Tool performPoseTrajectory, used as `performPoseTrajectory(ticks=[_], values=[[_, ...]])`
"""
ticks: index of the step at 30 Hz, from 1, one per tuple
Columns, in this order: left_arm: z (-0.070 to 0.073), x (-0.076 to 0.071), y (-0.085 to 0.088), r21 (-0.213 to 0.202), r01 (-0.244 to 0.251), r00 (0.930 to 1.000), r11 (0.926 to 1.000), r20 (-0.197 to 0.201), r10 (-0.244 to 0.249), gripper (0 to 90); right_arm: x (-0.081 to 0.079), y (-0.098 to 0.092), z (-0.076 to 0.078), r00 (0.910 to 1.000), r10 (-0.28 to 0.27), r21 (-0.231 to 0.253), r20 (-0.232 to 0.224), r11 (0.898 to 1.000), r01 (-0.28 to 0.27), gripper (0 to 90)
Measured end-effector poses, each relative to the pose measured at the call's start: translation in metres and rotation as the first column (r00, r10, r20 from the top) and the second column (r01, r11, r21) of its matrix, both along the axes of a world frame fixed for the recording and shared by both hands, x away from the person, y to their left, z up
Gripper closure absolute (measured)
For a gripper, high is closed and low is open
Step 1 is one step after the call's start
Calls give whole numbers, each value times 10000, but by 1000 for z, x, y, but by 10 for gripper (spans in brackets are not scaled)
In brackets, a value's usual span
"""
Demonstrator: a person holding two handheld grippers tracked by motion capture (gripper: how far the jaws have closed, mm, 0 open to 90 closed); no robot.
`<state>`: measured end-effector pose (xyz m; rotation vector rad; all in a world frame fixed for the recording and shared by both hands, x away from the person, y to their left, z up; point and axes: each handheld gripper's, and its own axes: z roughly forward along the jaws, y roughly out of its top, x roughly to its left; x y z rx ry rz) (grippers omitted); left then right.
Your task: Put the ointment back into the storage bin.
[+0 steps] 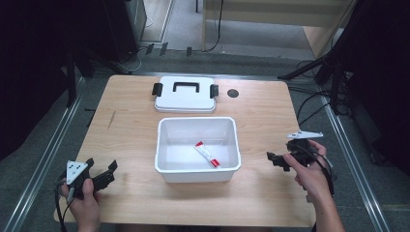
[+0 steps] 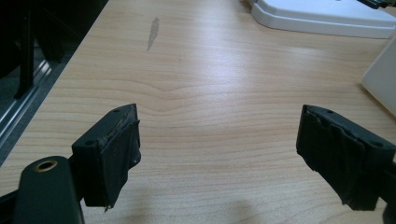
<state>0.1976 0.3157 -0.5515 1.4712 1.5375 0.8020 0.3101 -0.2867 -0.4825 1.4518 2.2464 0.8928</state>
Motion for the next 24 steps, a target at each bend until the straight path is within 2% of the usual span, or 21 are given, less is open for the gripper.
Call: performPoseTrajectory(ticks=[5, 7, 10, 18, 21, 24], values=[[0, 0, 0, 9, -6, 10000, 10000, 6, 6, 144, -14, -8, -19, 9977, -283, 414, 611, 9988, 258, 137], [0, 0, 0, 20, -15, 10000, 10000, 13, 15, 144, -22, -11, -25, 9917, -610, 434, 1134, 9975, 564, 141], [0, 0, 0, 37, -16, 10000, 10000, 24, 16, 144, -33, -18, -35, 9827, -1031, 928, 1540, 9917, 895, 139], [0, 0, -1, 47, -21, 10000, 10000, 32, 21, 144, -60, -41, -54, 9685, -1341, 1659, 2096, 9811, 1000, 138], [0, 0, -1, 70, -12, 10000, 10000, 33, 12, 144, -71, -51, -58, 9595, -1683, 1841, 2258, 9746, 1276, 139], [0, 0, -1, 83, -24, 10000, 10000, 23, 24, 144, -79, -61, -62, 9548, -1953, 2102, 2243, 9664, 1483, 138]])
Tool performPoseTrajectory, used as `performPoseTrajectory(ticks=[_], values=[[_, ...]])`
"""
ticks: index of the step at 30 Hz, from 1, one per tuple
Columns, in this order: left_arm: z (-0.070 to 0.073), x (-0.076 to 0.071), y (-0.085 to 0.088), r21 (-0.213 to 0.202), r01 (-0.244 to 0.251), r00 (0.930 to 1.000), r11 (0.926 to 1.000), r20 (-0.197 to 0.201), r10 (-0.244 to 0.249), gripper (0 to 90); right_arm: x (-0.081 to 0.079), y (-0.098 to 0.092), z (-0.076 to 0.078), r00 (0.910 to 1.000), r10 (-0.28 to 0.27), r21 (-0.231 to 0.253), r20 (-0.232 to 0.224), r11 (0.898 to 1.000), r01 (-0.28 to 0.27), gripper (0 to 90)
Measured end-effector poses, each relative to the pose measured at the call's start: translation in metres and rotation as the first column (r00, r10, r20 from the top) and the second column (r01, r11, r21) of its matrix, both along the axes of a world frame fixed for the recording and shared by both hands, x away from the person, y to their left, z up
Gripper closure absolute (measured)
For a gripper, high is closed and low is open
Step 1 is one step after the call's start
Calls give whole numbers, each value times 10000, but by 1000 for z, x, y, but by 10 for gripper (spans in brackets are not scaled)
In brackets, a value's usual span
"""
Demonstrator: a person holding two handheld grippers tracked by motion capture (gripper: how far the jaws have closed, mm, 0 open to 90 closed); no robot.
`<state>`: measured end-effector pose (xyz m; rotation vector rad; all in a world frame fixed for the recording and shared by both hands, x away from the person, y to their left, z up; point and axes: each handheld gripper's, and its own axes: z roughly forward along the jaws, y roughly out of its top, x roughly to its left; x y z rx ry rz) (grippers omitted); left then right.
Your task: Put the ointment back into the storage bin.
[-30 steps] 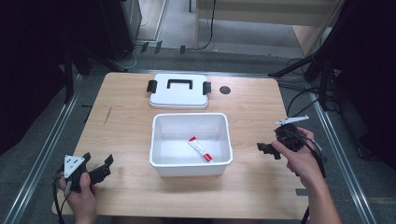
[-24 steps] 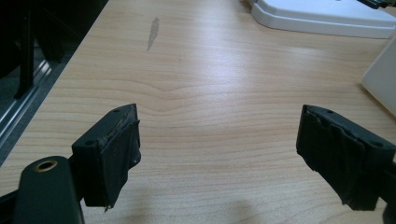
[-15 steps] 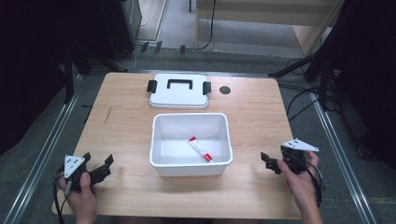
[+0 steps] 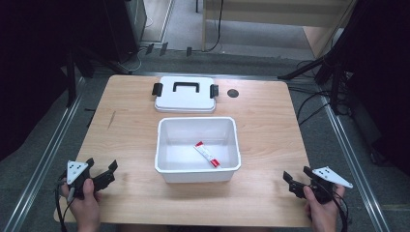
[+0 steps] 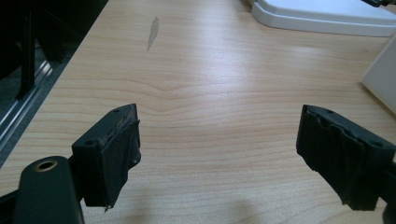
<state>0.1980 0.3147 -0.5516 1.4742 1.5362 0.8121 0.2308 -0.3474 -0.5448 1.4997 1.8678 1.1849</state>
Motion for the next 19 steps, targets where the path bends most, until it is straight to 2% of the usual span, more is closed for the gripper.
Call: performPoseTrajectory(ticks=[4, 10, 16, 19], values=[[0, 0, 0, -40, 17, 10000, 10000, 0, -17, 144, -10, -9, -2, 9996, -267, -86, 100, 9996, 268, 139], [0, 0, 1, -79, 31, 10000, 10000, -25, -31, 144, -24, -15, -2, 9986, -456, 218, 282, 9987, 450, 139], [0, 0, 1, -175, 0, 10000, 9998, -23, 0, 144, -28, -19, -3, 9985, -510, 358, 174, 9981, 504, 138], [0, 0, 2, -179, -1, 10000, 9998, -29, 0, 144, -28, -18, -3, 9982, -564, 273, 180, 9981, 559, 139]])
